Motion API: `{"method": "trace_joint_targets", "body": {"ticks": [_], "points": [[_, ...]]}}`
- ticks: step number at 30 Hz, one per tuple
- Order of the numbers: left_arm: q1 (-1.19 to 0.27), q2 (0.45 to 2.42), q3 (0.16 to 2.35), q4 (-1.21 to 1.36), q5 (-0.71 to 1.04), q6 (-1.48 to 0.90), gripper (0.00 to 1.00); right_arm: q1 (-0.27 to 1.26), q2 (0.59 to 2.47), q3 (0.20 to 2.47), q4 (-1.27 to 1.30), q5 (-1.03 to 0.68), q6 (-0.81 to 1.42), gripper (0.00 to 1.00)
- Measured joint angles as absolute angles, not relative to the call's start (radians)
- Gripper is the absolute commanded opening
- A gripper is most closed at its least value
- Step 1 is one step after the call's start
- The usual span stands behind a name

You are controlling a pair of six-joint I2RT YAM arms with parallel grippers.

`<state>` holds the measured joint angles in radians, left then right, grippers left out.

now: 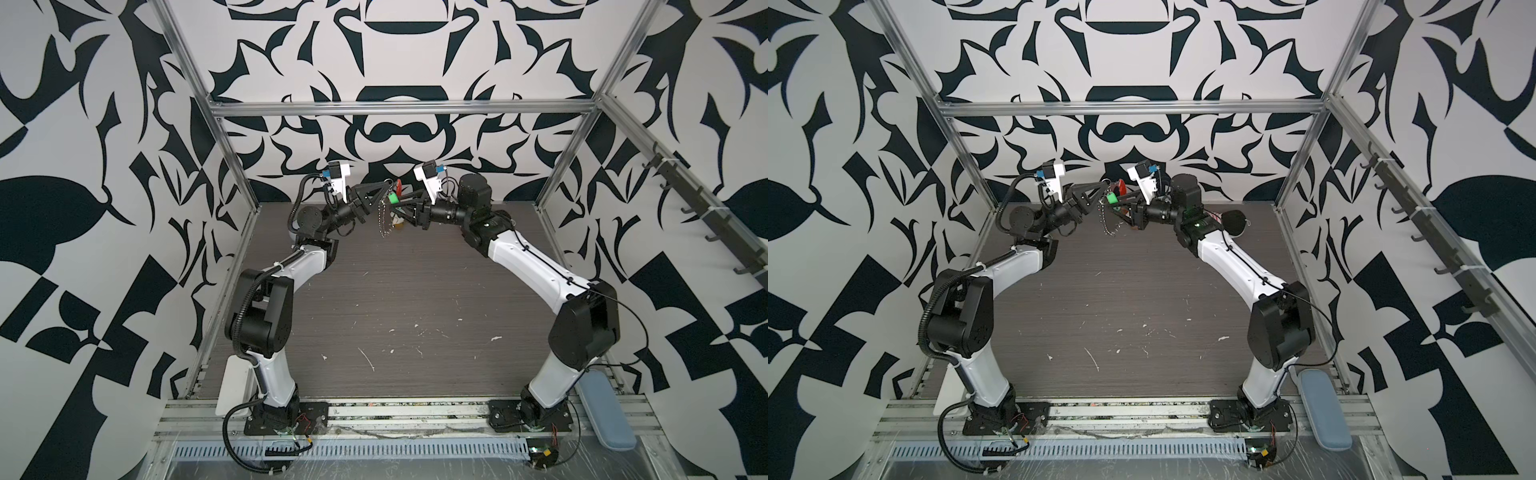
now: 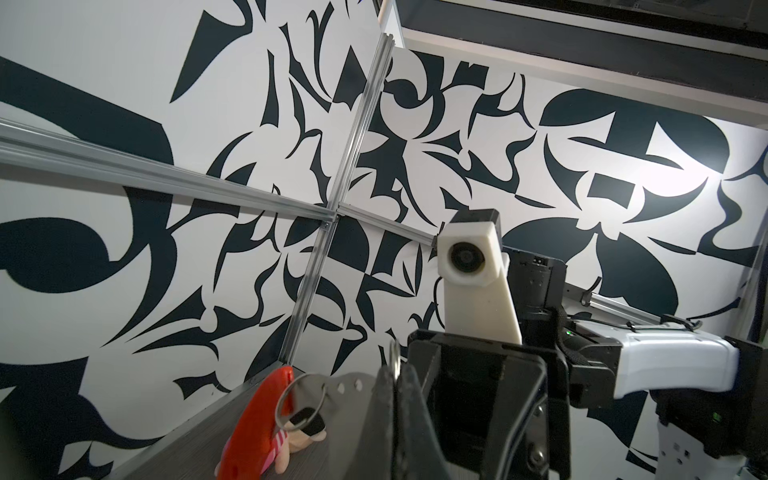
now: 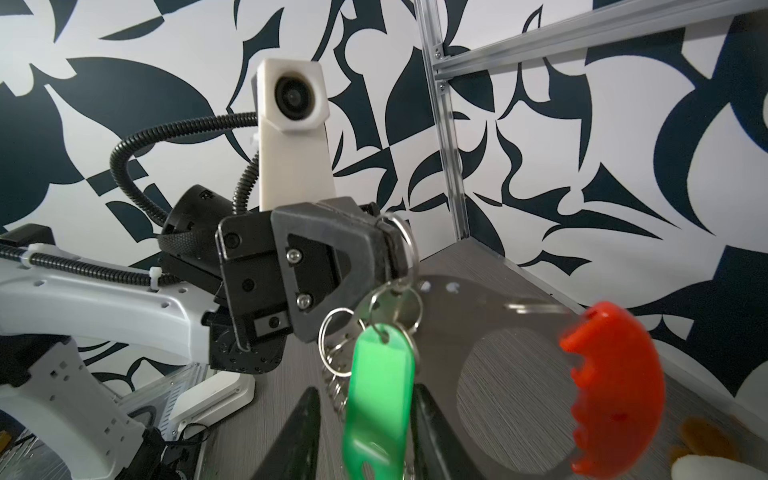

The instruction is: Put the keys on the keyring

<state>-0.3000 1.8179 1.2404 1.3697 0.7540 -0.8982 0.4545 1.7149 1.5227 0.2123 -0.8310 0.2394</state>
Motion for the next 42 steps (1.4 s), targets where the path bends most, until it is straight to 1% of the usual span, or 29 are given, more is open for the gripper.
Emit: {"method": "trace_joint_targets", "body": {"ticks": [5,11,18,25,28,30,34,38,42], "points": [[-0.3,1.818,1.243,1.371,0.754,-0.899,0.0,0.435,1.689,1.504,0.237,-0.819,0.269,0.4],[-0.3,1.818,1.243,1.371,0.754,-0.904,0.0,0.39,1.691,1.492,0.366,-0.823,0.391,0.42],[-0.3,1.818,1.244,1.371,0.755,-0.913,0.0,0.384,1.777,1.534,0.463,-0.875,0.497,0.45],[-0.3,1.82,1.255,1.372,0.755,-0.921,0.0,0.415,1.84,1.536,0.479,-0.904,0.541,0.45],[-0.3,1.82,1.258,1.372,0.755,-0.924,0.0,0.421,1.847,1.536,0.491,-0.91,0.553,0.39],[-0.3,1.822,1.258,1.372,0.755,-0.926,0.0,0.422,1.847,1.536,0.502,-0.914,0.559,0.29],[-0.299,1.823,1.258,1.372,0.755,-0.927,0.0,0.422,1.846,1.536,0.513,-0.917,0.554,0.15],[-0.299,1.824,1.258,1.37,0.755,-0.927,0.0,0.419,1.825,1.536,0.468,-0.91,0.514,0.09],[-0.299,1.824,1.258,1.372,0.755,-0.927,0.0,0.407,1.775,1.528,0.418,-0.902,0.469,0.08]]}}
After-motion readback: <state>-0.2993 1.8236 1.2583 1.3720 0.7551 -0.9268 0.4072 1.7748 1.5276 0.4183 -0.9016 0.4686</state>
